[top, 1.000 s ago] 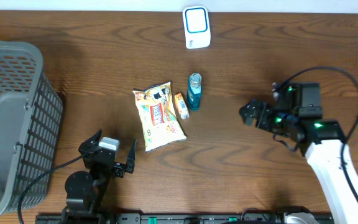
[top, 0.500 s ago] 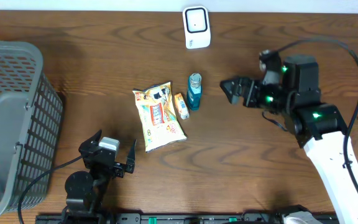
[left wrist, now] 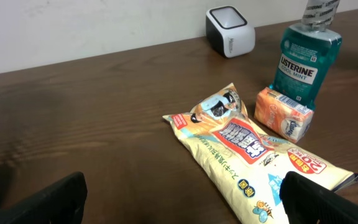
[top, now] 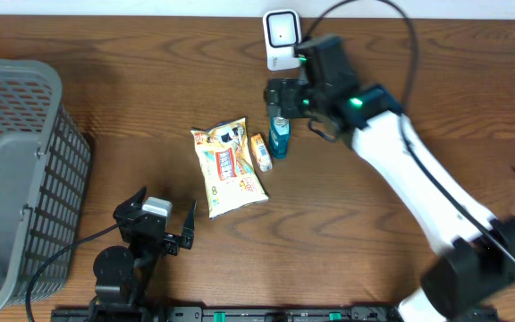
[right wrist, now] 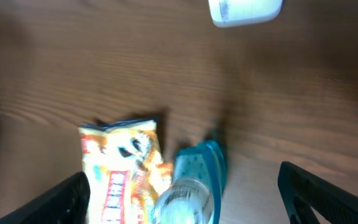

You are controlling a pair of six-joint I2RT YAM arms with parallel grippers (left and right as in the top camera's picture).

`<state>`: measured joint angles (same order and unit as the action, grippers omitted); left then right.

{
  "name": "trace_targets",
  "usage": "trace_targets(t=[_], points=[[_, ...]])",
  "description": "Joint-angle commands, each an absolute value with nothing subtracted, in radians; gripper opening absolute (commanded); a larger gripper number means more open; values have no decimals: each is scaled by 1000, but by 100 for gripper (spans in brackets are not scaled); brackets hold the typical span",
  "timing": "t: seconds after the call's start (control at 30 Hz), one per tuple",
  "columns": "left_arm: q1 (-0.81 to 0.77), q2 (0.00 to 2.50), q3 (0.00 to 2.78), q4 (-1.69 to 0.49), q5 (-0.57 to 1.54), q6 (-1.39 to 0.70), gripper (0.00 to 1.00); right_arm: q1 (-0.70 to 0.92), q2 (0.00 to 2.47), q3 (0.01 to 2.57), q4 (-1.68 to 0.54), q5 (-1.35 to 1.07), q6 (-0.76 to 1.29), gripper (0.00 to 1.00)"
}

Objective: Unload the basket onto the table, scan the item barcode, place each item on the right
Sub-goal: 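Grasp the Listerine bottle cap with the right gripper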

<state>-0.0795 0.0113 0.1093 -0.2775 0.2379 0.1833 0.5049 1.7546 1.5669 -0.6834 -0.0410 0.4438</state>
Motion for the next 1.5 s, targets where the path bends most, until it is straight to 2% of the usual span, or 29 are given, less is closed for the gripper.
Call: trace_targets(t=[0.0, 0.37, 0.53, 0.7, 1.0, 1.1, 1.23, 1.47], points=[[-82, 10, 93, -299, 251, 181, 98, 547, 1883, 1713, -752, 62, 440, 92], [-82, 10, 93, -299, 251, 181, 98, 586, 2038, 1774, -861, 129, 476, 89], [-82, 10, 93, -299, 251, 181, 98, 586, 2067, 1774, -863, 125, 476, 70], [-82, 10, 93, -299, 251, 181, 98, 586, 2067, 1774, -896, 126, 476, 41], [-82, 10, 93, -299, 251, 181, 98, 550, 2049, 1818, -1013, 133, 505, 24], [-82, 10, 93, -299, 251, 181, 98, 527, 2025, 1858, -1087, 137, 523, 22], [-82, 10, 93, -299, 251, 181, 98, 505, 1995, 1880, -1167, 174, 632, 24], [-82, 10, 93, -299, 251, 181, 98, 503, 1987, 1877, -1296, 398, 973, 23]])
